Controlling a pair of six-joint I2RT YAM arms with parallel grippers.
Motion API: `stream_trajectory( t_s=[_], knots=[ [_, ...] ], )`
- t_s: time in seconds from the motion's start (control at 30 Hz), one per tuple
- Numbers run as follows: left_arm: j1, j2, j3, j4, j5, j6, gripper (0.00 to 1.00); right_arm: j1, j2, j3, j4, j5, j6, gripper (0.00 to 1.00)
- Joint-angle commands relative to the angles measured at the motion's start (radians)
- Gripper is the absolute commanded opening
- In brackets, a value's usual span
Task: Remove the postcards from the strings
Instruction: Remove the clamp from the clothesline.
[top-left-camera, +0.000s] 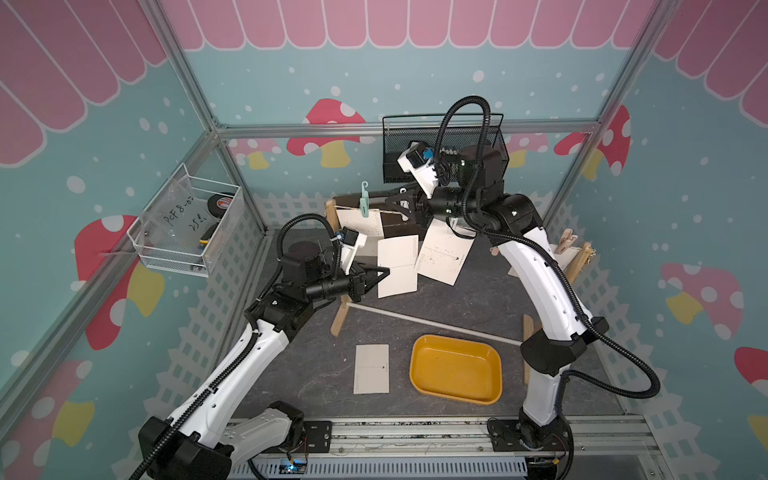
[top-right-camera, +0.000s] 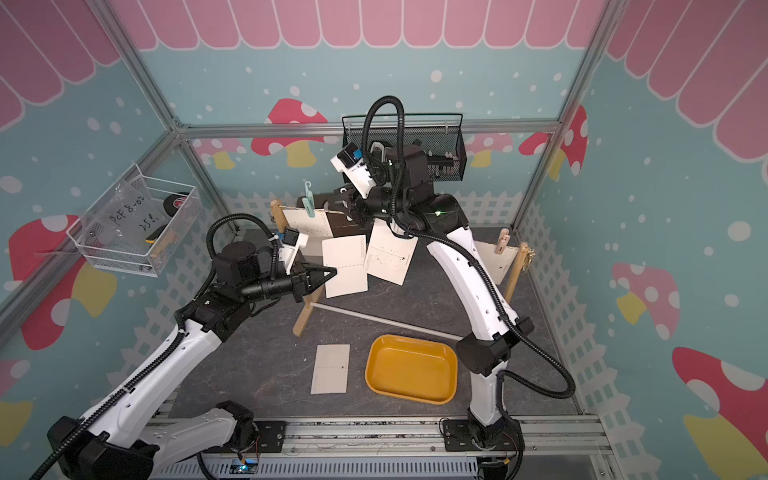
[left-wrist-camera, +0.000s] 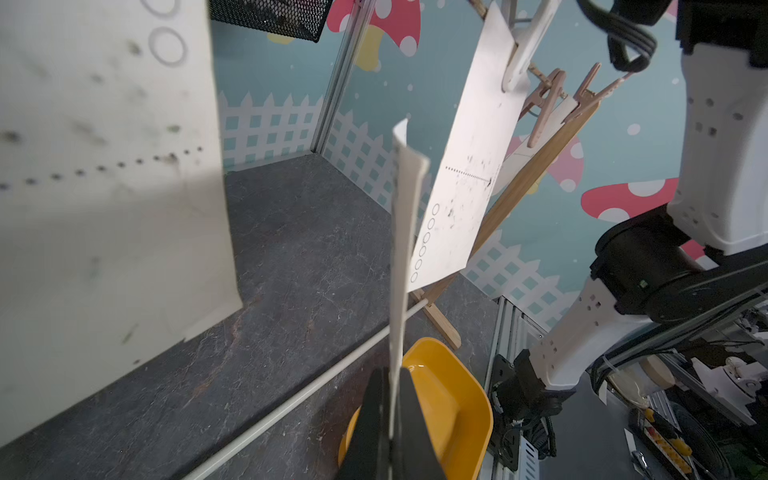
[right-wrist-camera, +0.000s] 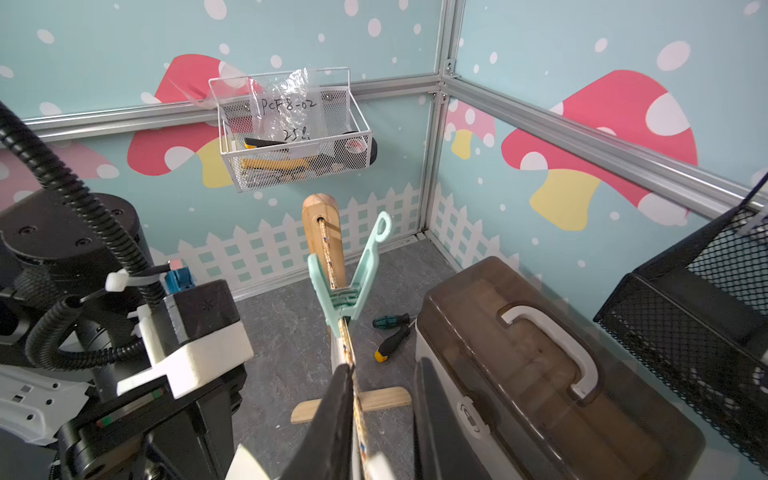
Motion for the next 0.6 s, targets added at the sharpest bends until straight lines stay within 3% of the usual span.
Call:
stream_trajectory(
  t_s=[0.0, 0.57],
  knots=[
    [-0.005, -0.023, -0.009, -0.021, -0.006, 0.003, 0.0, 0.011, -0.034, -0.006, 0.068, 0.044, -0.008, 0.03],
    [-0.005, -0.073, -0.037, -0.059, -0.034, -0.008, 0.0, 0.05, -0.006, -0.003, 0.117, 0.26, -0.086, 0.01]
  ],
)
